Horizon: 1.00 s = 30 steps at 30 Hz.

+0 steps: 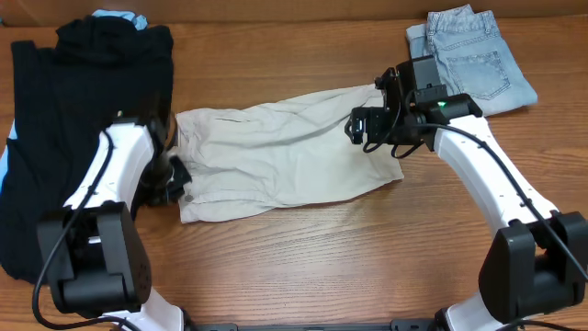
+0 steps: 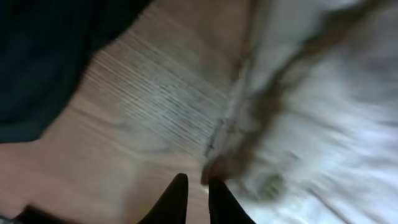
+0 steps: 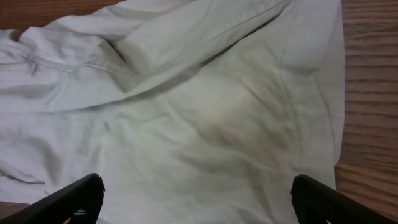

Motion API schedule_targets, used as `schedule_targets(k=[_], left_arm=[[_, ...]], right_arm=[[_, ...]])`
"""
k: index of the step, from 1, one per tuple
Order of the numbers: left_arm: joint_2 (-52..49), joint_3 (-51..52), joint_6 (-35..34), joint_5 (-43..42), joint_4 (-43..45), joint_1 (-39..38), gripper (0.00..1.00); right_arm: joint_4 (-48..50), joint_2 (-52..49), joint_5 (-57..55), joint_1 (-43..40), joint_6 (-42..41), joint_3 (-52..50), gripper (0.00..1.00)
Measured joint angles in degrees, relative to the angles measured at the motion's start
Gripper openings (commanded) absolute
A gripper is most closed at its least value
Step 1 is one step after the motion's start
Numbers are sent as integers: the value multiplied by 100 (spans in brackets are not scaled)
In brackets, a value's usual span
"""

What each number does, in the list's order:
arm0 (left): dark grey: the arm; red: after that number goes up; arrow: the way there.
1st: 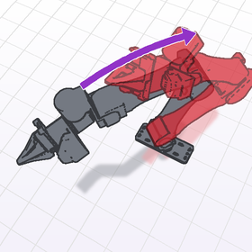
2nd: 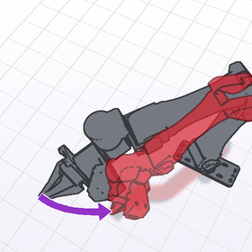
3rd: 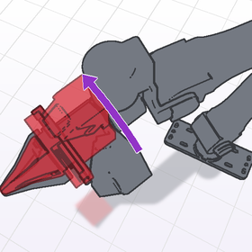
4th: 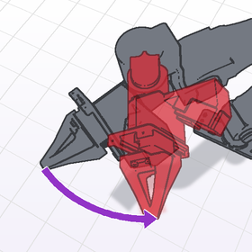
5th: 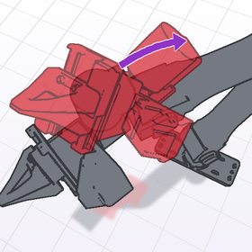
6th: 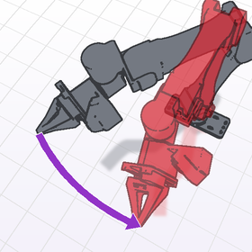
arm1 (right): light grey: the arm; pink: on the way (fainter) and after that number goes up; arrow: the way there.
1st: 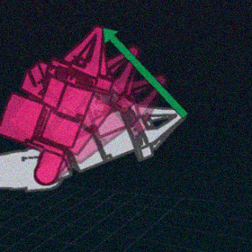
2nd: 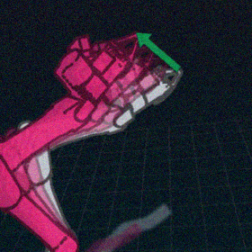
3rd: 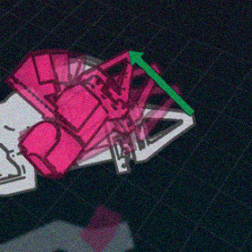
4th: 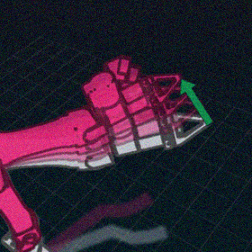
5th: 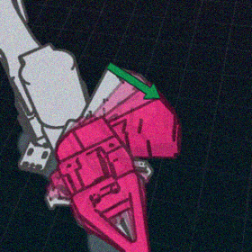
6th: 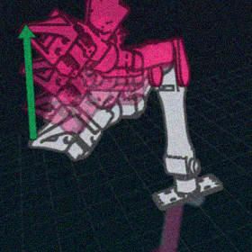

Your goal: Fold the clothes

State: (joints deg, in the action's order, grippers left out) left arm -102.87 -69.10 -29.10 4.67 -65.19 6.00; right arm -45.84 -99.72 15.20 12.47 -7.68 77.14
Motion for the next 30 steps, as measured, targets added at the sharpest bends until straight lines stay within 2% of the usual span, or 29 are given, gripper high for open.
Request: schedule_targets(k=[4,10,13,15,18,24,30], left_arm=[[96,623,269,-433,765,295,25],[184,1121,623,-704,1818,341,59],[262,1333,772,-702,2249,352,69],[337,1438,835,-704,2538,352,70],[389,1515,907,-704,2861,348,65],[389,1486,1263,-920,2719,350,56],[538,1434,1475,-1143,2380,348,61]], right_arm=[[0,-164,2,0,17,-2,100],[-4,-256,2,0,22,-2,100],[-57,-256,4,0,24,-2,100],[-87,-256,4,0,24,-2,100],[-96,-256,4,0,24,-2,100],[-120,-256,4,0,26,-2,100],[-195,-256,2,0,24,0,100]])
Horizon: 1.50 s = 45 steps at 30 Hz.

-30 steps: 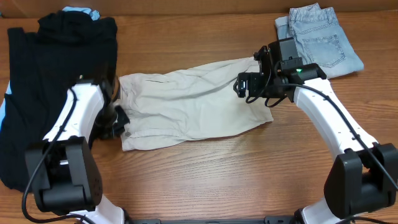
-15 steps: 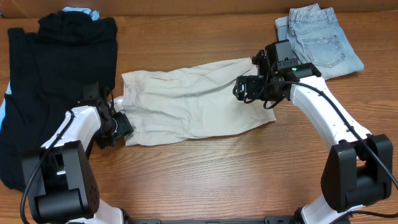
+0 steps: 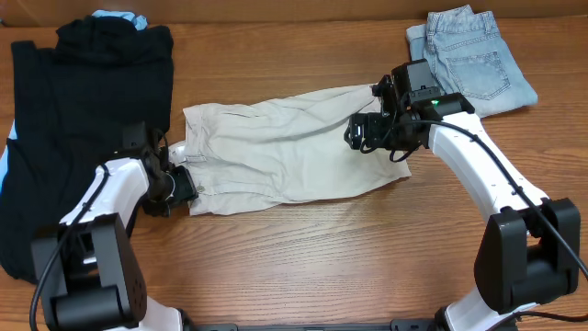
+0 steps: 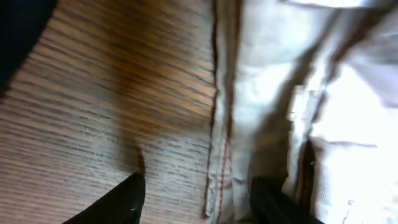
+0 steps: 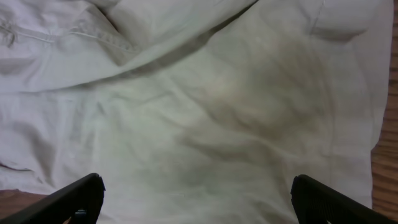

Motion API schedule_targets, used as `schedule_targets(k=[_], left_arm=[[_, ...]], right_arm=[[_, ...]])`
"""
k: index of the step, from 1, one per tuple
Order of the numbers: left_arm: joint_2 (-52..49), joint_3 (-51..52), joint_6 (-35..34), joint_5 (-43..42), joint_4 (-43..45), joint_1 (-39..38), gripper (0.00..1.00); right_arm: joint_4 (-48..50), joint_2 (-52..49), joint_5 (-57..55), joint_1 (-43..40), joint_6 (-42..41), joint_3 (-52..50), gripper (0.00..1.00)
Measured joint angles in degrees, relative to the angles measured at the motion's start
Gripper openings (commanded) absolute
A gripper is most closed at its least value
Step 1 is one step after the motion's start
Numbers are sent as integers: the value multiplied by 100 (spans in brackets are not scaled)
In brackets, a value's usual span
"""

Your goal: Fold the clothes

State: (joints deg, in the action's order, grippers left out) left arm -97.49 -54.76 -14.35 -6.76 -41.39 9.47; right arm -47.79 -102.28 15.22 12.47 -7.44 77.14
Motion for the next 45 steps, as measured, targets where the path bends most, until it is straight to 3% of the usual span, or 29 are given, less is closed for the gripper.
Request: schedule_targets(k=[8,19,26,45], left_arm=[[544,-42,407,-205,385,0,66],[149,-46,592,-538,844,2,62],[179,-46,684,-1189,820,2,66],[527,-46,931,-1425,914,264,67]], right_arm=[[-70,0,0,0,-2,-2,100],[-177,0,2,0,-2,-2,99],[-195,0,-9,0,-2,-2,100],[-234,0,-48,0,-2,-2,99]])
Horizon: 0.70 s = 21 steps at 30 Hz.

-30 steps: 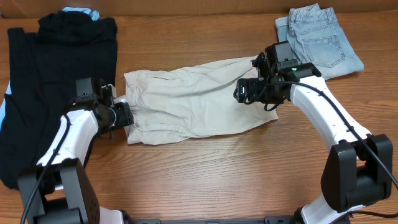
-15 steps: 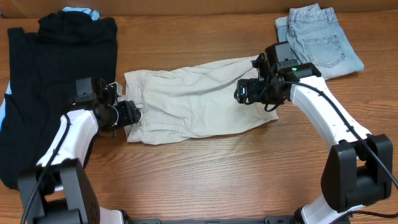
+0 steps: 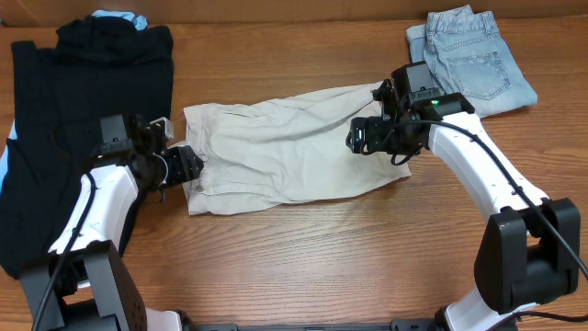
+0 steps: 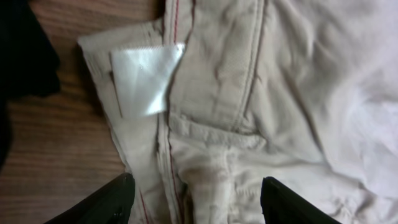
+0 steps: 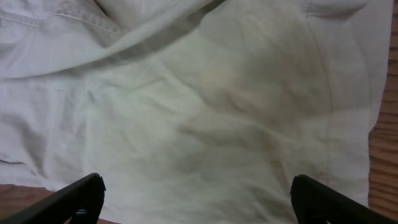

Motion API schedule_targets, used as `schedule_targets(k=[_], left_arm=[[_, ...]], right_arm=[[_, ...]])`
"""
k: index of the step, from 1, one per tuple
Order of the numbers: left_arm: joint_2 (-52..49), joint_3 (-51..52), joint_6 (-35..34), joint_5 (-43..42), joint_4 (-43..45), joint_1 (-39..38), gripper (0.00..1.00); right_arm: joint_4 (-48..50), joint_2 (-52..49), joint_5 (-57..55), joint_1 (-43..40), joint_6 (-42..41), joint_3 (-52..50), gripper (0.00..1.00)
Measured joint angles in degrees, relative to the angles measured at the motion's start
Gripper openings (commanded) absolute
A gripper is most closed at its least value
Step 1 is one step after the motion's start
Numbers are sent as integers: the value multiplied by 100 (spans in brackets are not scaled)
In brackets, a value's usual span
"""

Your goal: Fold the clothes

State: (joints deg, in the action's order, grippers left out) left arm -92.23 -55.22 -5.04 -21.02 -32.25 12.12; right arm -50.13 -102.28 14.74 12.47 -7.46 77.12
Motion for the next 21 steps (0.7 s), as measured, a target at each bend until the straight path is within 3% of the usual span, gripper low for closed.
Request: schedule_targets(k=[10,18,21], left_arm=[[-907,-2,74,125,363,0,64],[-986,-39,76,146,446,35,63],[-1023,-68,68,170,450,35,55]], right_arm=[[-2,0,4,0,0,0,99],[-2,0,0,0,0,0,100],[2,0,0,0,2,0,99]])
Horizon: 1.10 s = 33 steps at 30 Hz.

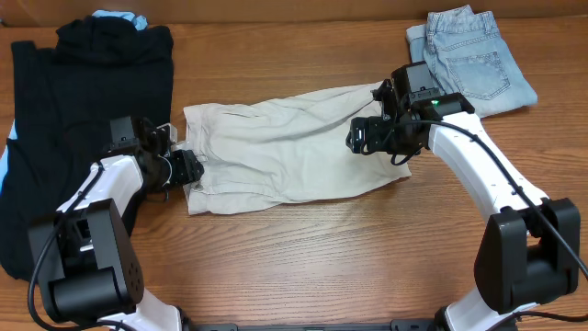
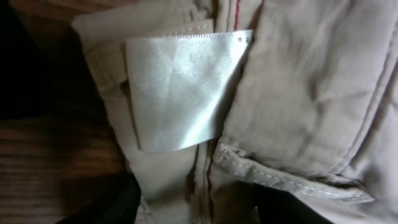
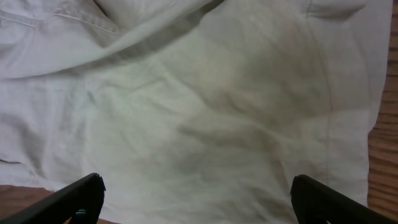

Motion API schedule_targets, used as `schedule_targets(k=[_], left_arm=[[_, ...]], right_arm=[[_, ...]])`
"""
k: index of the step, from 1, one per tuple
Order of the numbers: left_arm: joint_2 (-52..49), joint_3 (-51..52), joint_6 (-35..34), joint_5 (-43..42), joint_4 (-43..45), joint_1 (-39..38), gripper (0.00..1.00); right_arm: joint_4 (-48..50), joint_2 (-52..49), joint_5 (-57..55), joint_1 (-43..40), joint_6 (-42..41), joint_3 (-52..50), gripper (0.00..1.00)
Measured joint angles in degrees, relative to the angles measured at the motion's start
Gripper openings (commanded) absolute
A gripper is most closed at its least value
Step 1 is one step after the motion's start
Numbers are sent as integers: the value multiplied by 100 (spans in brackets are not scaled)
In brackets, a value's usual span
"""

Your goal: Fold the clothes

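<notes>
Beige trousers (image 1: 294, 152) lie crumpled flat across the middle of the table. My left gripper (image 1: 186, 171) is at their left end, the waistband. In the left wrist view it (image 2: 196, 208) is open, low over the waistband seam, a dark finger on each side, just below a white satin label (image 2: 180, 93). My right gripper (image 1: 367, 140) hovers over the trousers' right end. It (image 3: 199, 199) is wide open above the smooth beige cloth (image 3: 199, 93), holding nothing.
A heap of black clothes (image 1: 83, 101) with a bit of light blue cloth (image 1: 115, 16) behind it fills the left side, close to my left arm. Folded light jeans (image 1: 473, 60) lie at the back right. Bare wooden table (image 1: 322, 267) runs along the front.
My left gripper has come closer to the waistband; the label now fills much of its view and the fingers straddle the seam. The right gripper and the trousers have not moved.
At first my left gripper was shut at the trousers' front left corner. Then it was open beside the waistband edge and the trousers lay slightly further right. Later it was open above the label, and now lower over it. The right gripper stayed open over the right end.
</notes>
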State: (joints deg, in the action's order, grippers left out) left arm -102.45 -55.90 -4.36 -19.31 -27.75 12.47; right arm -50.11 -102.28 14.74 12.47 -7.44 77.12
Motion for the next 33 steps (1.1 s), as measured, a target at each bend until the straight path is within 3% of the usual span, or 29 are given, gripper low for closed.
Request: schedule_targets(k=[2,8,9,17,23,24,25,27,28,29,33], left_arm=[[-70,-48,-7,7,37,0,47],[-247,-164,-315,-72,81,0,7],[-247,-170,-365,-98,79,2,4],[-299,-356,-452,-129,-271,2,4],[-479,-1093,-422,114,-1759,2,4],[-498,-1279,-417,153,-2065,2,4],[-518,-1506,-407,188,-2393,2,4],[-542,-2044,-374,238,-3003,2,4],[-544,-2347,-345,251,-3283,2,4],[-544,-2653,-308,264,-3528,0,4],[-544,-3921,-205,310,-4448,0,4]], right_arm=[[0,0,-2,0,-2,0,99],[39,0,-2,0,-2,0,95],[59,0,-2,0,-2,0,95],[264,0,-11,0,-4,0,92],[623,-2,-72,0,0,0,86],[691,-7,-101,0,0,0,80],[772,-17,-127,0,2,0,65],[909,-70,-168,0,2,0,21],[990,-118,-179,0,0,0,8],[1054,-166,-173,0,0,0,4],[1300,-446,-61,0,-50,0,4]])
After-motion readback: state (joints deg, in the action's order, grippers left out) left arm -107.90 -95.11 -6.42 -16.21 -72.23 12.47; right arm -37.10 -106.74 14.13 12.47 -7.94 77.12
